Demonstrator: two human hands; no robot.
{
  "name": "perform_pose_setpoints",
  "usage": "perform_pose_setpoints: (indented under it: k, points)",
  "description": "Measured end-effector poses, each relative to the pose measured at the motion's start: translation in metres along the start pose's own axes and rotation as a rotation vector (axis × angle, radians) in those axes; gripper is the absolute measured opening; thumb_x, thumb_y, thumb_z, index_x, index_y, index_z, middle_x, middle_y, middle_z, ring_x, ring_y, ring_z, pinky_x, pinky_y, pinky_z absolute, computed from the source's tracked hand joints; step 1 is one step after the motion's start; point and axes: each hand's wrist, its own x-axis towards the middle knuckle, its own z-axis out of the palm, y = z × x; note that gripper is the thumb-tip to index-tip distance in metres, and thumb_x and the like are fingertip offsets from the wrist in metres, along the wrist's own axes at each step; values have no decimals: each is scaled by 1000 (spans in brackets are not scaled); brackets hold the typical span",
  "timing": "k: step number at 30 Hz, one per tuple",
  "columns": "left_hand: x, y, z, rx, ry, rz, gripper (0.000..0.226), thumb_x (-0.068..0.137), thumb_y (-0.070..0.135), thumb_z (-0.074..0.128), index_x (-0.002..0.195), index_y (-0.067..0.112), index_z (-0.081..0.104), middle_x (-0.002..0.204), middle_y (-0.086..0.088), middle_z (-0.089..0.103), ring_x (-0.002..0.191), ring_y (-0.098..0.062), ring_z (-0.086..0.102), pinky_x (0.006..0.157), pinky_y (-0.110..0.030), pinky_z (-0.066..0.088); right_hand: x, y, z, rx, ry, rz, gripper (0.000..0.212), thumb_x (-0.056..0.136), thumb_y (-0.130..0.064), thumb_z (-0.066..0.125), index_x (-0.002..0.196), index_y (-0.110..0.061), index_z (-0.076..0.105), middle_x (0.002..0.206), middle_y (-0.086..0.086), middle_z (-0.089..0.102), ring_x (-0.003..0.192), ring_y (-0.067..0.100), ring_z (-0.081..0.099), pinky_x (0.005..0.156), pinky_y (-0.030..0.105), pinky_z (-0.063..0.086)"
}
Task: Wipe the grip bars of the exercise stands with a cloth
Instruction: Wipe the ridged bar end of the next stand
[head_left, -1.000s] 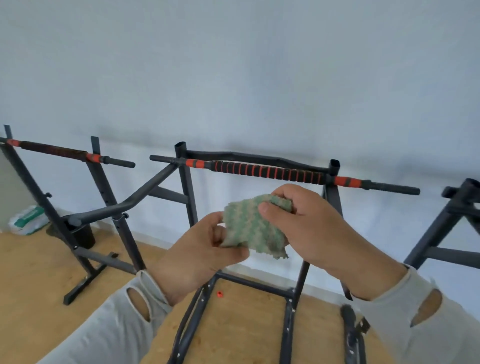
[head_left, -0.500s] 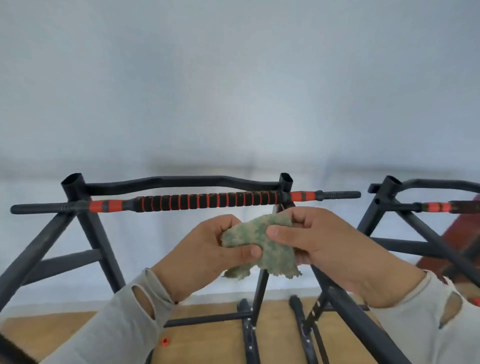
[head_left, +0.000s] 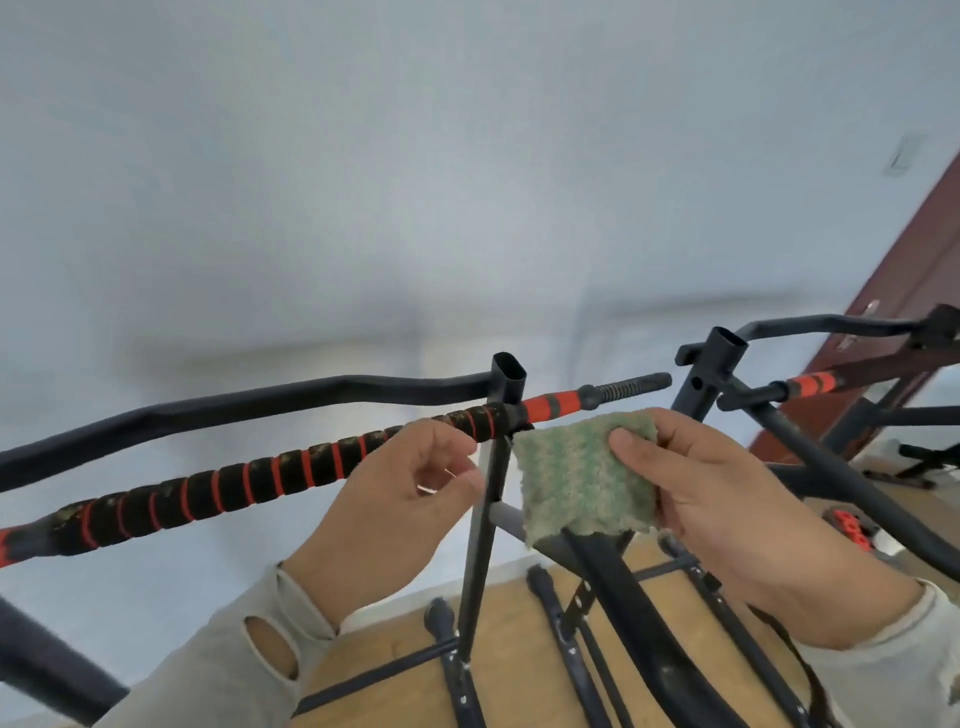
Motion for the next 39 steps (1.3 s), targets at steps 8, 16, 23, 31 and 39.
perform_pose_setpoints:
  k: [8, 16, 23, 31, 39]
  points:
    - [99, -13, 38, 682, 72, 279, 40, 94, 45, 59, 130, 26, 58, 123, 10, 59, 115, -16, 53, 103, -30, 42, 92, 20, -87, -362, 344, -151, 18, 105, -36, 54, 109, -31, 71, 96, -9, 75, 91, 12, 72, 87, 36, 60]
    - [144, -37, 74, 884, 89, 339, 32, 90, 59, 48, 89, 28, 57, 81, 10, 56, 74, -16, 55, 69, -30, 49, 164, 56, -83, -1184, 111, -694, 24, 101, -19, 55, 123, -22, 67, 116, -6, 74, 105, 16, 64, 100, 39, 50]
    - [145, -48, 76, 837, 117, 407, 24, 91, 51, 58, 83, 30, 52, 78, 11, 53, 70, -13, 52, 67, -28, 51, 165, 78, -95, -1197, -62, -512, 56, 98, -60, 39, 138, -25, 59, 152, -12, 52, 145, 8, 39, 124, 40, 26]
    - [149, -53, 76, 804, 151, 453, 24, 89, 52, 50, 81, 29, 53, 74, 11, 53, 66, -12, 50, 63, -27, 49, 197, 63, -98, -1226, -187, -493, 35, 104, -34, 50, 137, -31, 62, 132, -14, 56, 123, 10, 42, 110, 24, 30]
    - [149, -54, 77, 811, 163, 471, 26, 89, 52, 47, 80, 28, 54, 72, 10, 51, 64, -13, 50, 61, -28, 50, 207, 48, -91, -1287, -170, -427, 34, 98, -34, 32, 78, -22, 56, 71, -5, 60, 72, 13, 56, 89, 43, 52]
